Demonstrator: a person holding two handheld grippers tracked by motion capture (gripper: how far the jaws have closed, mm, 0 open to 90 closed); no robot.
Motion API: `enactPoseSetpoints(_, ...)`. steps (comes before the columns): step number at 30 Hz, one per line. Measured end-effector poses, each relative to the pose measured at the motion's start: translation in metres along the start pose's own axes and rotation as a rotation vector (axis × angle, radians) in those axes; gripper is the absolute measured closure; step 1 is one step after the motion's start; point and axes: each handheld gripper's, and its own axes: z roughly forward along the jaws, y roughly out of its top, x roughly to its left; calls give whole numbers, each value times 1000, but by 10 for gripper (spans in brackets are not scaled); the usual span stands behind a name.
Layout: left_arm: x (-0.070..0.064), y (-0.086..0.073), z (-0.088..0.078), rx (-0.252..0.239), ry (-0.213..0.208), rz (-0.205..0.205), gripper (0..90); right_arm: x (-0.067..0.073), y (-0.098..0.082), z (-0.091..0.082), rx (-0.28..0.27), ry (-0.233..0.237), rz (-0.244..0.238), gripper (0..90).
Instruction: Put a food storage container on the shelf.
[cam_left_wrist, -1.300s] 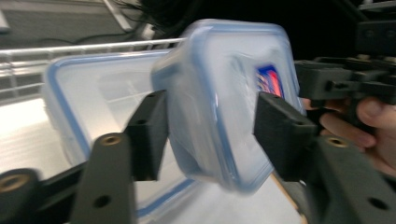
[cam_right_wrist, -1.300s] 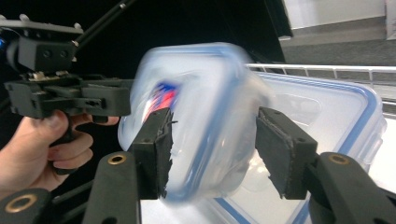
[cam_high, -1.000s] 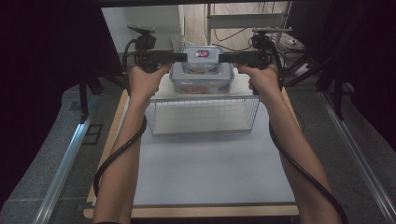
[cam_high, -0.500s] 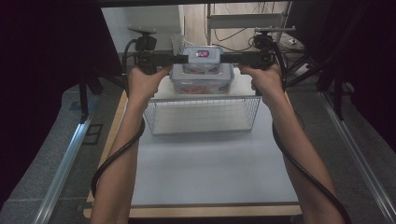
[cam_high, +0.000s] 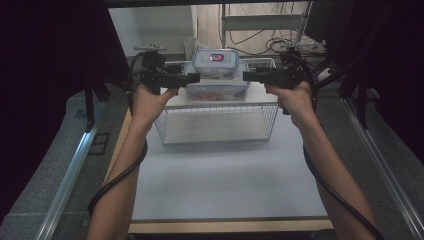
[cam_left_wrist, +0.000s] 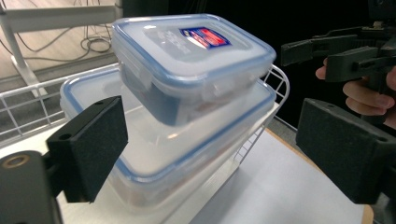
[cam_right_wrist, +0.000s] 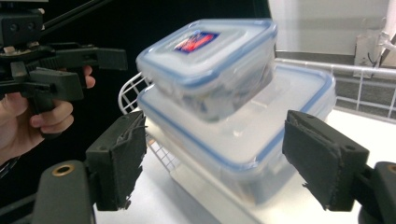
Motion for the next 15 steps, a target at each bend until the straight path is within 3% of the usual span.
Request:
enactPoseSetpoints(2, -2, -3, -2, 3, -2, 21, 75, 2, -7, -4, 1, 6, -14, 196)
enactPoseSetpoints(4, -12, -14, -7, 7, 26, 72, 73, 4, -16, -8, 5, 4, -36, 183)
enactPoseSetpoints(5, -12, -14, -7, 7, 26, 72, 69, 5, -20, -9, 6, 7, -44, 176)
enactPoseSetpoints(6, -18, -24, -10, 5, 37, 100, 68, 7, -25, -11, 10, 5, -55, 169)
enactPoseSetpoints(10, -27, -39, -14, 11, 48, 142, 61, 11, -41, -16, 18, -9, -97, 151)
enactPoseSetpoints(14, -38, -67, -21, 2, 40, 176, 55, 18, -66, -24, 46, -40, -143, 127)
enactPoseSetpoints(15, -38, -67, -21, 2, 40, 176, 55, 20, -70, -26, 47, -47, -156, 124)
